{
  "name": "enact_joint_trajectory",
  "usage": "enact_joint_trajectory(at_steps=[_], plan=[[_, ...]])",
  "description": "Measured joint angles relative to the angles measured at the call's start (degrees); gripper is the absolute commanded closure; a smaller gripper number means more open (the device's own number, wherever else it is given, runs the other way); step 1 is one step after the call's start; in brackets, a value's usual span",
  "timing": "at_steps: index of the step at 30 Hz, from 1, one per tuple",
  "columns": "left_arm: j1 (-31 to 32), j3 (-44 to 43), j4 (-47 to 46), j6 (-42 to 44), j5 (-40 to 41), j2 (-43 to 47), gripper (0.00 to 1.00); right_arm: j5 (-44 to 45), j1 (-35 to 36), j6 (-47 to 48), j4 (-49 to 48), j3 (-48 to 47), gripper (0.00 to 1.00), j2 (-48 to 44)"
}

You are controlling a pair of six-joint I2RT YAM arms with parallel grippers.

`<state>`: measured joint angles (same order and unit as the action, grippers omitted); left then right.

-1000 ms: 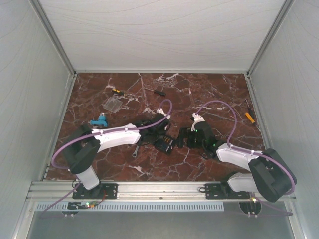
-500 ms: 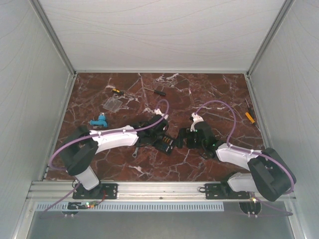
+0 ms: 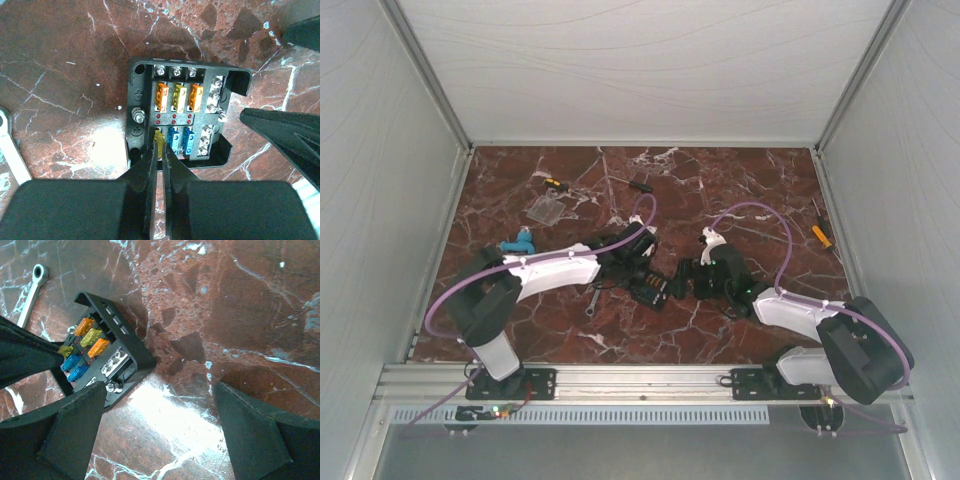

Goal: Snap on the fuse box
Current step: Install the fuse at the fuse box base.

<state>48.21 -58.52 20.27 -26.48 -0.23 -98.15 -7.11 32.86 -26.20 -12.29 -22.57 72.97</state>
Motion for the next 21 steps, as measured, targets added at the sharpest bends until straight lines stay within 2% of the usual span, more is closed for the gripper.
enact_joint_trajectory(at_steps=[5, 11, 17, 21], plan=[[-0.2, 3.3, -2.4, -3.0, 0.4, 2.4, 1.0, -3.1, 0.7, -0.5, 0.0, -0.7, 0.19, 1.0], [-0.2, 4.1, -3.2, -5.0, 0.9, 2.9, 1.0, -7.3, 2.8, -3.0, -0.8, -5.0, 0.26, 6.8], [0.2, 3.0, -1.2, -5.0, 3.0, 2.8, 0.94, -9.0, 2.8, -4.7, -1.4, -8.7, 0.29, 11.5], [0.9, 2.2, 0.1, -3.8, 4.4, 2.5, 0.98, -9.3, 2.6, -5.2, -1.4, -8.9, 0.3, 11.7]])
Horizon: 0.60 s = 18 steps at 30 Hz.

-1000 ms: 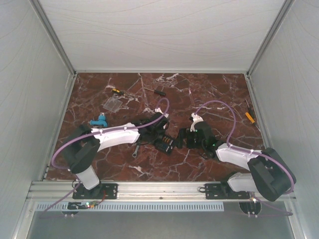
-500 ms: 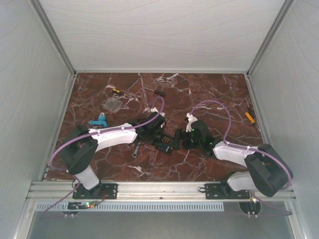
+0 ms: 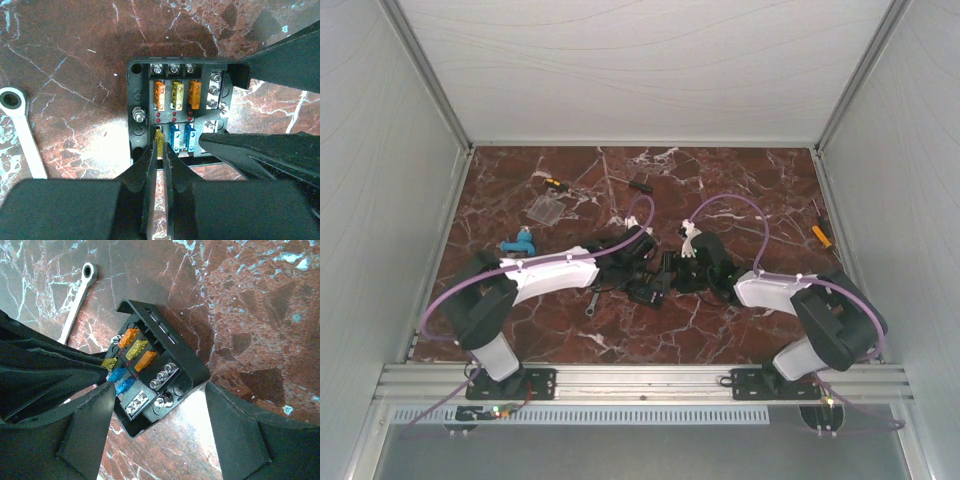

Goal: Snap on the fuse box
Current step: Install the fuse at the fuse box base.

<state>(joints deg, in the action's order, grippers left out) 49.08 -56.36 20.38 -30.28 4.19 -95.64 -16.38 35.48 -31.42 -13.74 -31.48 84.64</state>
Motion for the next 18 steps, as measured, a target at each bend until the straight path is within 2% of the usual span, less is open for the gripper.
enact_joint_trajectory(at_steps=[16, 18], plan=[[2.0, -3.8, 5.1, 3.0, 5.1, -2.3, 1.0, -2.2, -1.4, 0.2, -0.4, -3.5, 0.49, 5.4], [2.1, -3.8, 5.2, 3.1, 5.5, -2.3, 0.93, -2.4, -1.6, 0.3, -0.4, -4.2, 0.49, 6.2]])
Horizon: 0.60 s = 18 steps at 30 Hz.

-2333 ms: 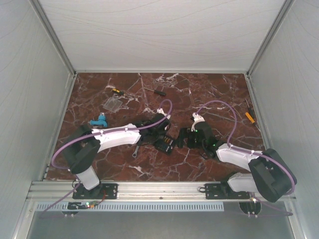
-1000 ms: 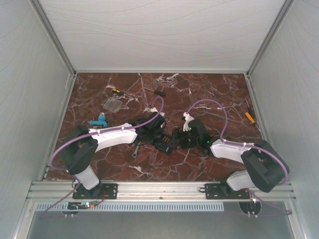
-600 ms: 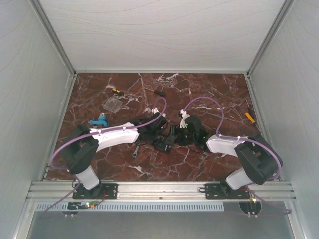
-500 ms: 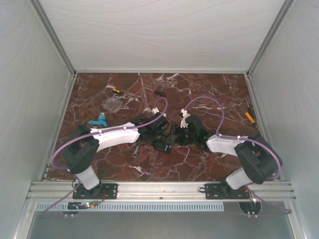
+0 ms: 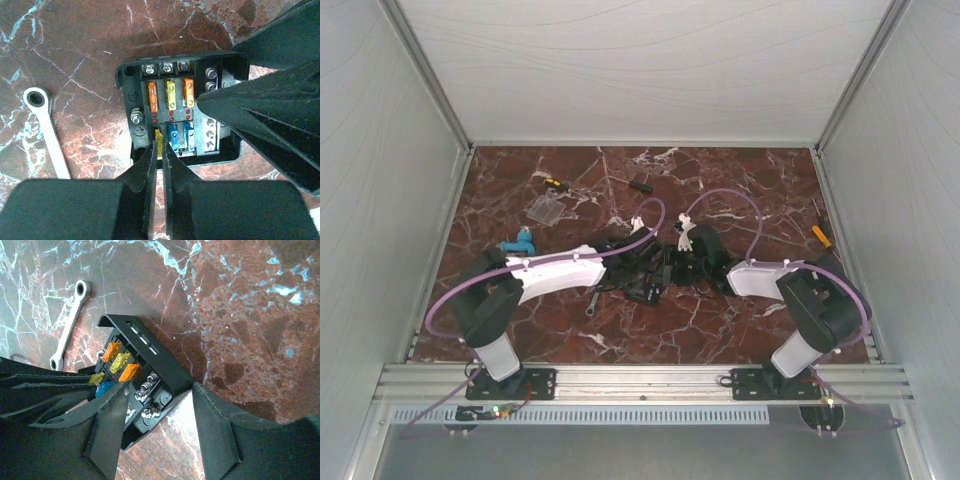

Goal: Snap on the fuse box
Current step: Install the fuse at the fuse box base.

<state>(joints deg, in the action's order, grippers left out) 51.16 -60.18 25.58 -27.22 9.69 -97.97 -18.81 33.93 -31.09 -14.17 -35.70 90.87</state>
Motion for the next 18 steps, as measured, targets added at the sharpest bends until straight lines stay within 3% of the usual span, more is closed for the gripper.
enact_joint_trajectory(at_steps=[11, 18], plan=[[-0.1, 0.7, 3.3, -1.8, 2.2, 1.6, 0.49, -1.9, 0.1, 1.3, 0.9, -1.7, 0.46, 1.3], [-1.0, 3.3, 3.0, -3.8, 1.4, 10.4, 0.41, -1.7, 0.1, 2.6, 3.6, -2.0, 0.41, -0.2]])
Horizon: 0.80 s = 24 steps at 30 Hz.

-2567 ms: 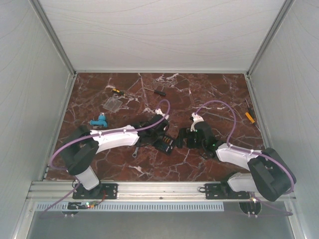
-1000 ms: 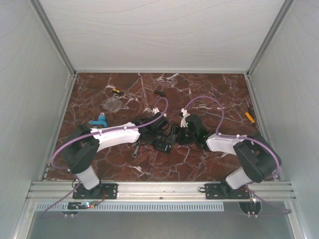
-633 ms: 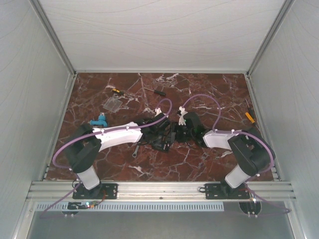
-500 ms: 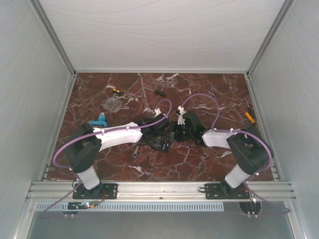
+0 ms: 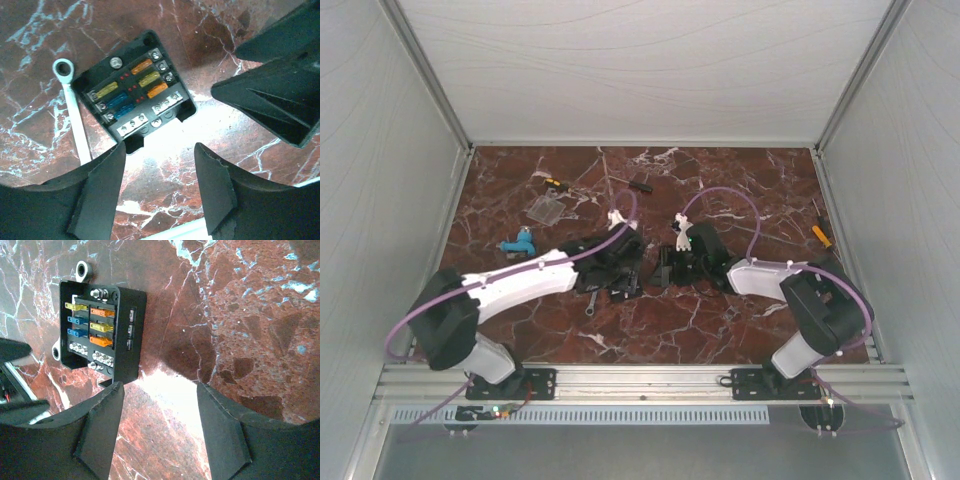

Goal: Snap on the fuse box
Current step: Install the fuse at the fuse box base.

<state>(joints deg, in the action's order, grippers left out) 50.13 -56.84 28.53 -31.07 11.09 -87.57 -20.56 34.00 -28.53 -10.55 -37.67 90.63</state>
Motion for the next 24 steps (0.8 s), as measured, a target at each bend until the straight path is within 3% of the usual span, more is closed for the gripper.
enact_joint_trajectory(at_steps=[5, 11, 14, 24], plan=[[-5.2, 6.1, -3.1, -0.8, -3.3, 7.3, 0.4, 0.3, 0.0, 0.7, 1.9, 0.0, 0.41, -1.6], [-12.5, 11.1, -6.5, -1.2, -7.8, 10.3, 0.51, 1.0, 0.3, 1.1, 3.9, 0.0, 0.42, -2.1], [-16.6, 13.2, -9.6, -1.8, -11.0, 10.4, 0.56, 1.5, 0.4, 1.4, 4.8, 0.0, 0.42, -2.4], [-24.8, 11.2, -19.5, -1.4, -14.6, 3.7, 0.52, 1.5, 3.0, 1.9, 6.0, 0.0, 0.47, -4.9]])
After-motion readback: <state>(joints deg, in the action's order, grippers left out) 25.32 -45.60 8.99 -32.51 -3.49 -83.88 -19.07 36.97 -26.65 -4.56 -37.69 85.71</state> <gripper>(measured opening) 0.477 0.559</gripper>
